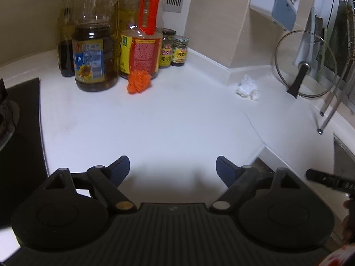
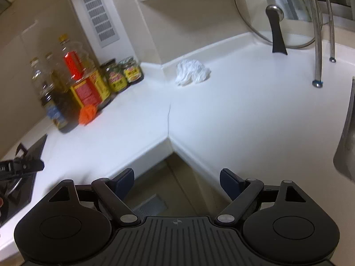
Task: Collect trash
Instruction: 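Raise both tools back up toward the counter, then move the left gripper to the orange mesh scrubber while the right gripper approaches the white plastic bag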
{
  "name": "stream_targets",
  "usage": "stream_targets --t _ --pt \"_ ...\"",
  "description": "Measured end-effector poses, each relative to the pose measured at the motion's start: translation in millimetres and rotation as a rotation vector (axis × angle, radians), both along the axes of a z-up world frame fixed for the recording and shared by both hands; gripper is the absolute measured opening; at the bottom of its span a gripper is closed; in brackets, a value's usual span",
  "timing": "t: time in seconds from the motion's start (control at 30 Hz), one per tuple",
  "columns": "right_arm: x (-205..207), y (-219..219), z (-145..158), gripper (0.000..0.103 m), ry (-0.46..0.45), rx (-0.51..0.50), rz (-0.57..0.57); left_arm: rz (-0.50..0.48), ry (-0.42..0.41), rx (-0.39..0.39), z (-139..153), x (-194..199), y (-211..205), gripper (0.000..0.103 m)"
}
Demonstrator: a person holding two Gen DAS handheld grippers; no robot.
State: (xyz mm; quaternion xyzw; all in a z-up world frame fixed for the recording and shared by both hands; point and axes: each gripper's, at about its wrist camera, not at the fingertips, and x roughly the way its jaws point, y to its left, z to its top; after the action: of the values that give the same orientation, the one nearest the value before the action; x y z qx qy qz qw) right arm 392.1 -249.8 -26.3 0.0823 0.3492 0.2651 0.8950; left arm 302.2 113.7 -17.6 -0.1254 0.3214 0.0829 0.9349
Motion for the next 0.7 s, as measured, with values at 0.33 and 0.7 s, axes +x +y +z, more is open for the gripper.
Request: stream_targets --t 0.33,0.7 --pt "47.5 11.4 6.6 0.088 -0.038 -0.049 -0.057 -0.011 0.001 0.075 -8.5 55.0 30.9 0.085" --pt "84.0 34.1 10.4 0.088 -0.045 -0.069 -0.067 -0.051 -0.003 0.129 -11.6 117.2 47.0 0.085"
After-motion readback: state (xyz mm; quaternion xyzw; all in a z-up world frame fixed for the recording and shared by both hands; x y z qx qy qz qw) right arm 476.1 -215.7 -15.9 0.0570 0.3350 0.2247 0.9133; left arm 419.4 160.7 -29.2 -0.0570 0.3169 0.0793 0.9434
